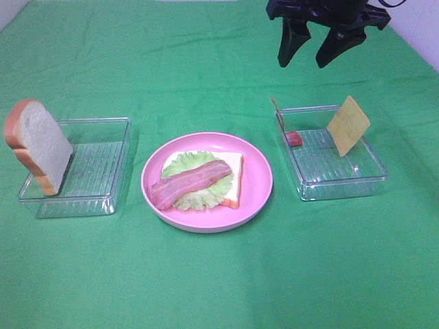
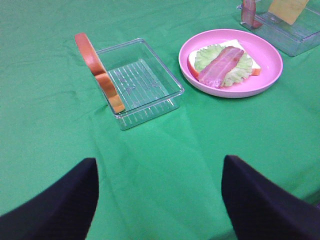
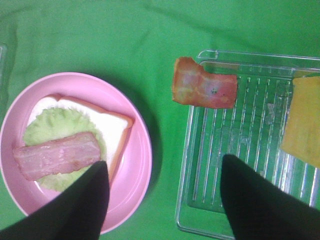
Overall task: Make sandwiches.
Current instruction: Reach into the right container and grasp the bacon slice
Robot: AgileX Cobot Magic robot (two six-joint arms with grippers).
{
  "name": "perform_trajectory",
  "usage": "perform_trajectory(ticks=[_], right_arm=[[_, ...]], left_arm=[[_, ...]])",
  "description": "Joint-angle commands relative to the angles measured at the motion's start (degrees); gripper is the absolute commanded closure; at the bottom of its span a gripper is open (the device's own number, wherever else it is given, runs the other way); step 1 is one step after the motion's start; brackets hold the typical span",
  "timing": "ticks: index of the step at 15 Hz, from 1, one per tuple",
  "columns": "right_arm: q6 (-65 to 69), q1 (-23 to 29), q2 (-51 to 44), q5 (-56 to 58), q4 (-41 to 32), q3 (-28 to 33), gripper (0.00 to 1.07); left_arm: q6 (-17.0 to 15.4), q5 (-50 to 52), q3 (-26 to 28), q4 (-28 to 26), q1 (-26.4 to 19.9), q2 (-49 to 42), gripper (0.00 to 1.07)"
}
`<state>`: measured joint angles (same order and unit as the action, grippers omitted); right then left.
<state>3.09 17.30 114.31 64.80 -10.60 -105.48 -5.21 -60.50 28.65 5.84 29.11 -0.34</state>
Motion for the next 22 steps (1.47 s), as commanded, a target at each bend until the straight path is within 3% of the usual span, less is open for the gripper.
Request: perform_trajectory(ticks=[1,6,22], right_arm=[[0.46,-0.23,3.55,4.93,0.86,-4.58,0.46],[0.86,0.00,11.69,9.11,0.17,-14.15,0.46],[6.25,0.17,15.81,9.11,-1.32,-14.38,0.48]], left_arm=[[-0.17,0.57,-0.06,0.23,0.17,-0.46,0.39],[-0.17,0.57,-0.06,0.23,0.17,-0.46,0.39],[-0.17,0.57,-0.06,0.23,0.17,-0.46,0.39]])
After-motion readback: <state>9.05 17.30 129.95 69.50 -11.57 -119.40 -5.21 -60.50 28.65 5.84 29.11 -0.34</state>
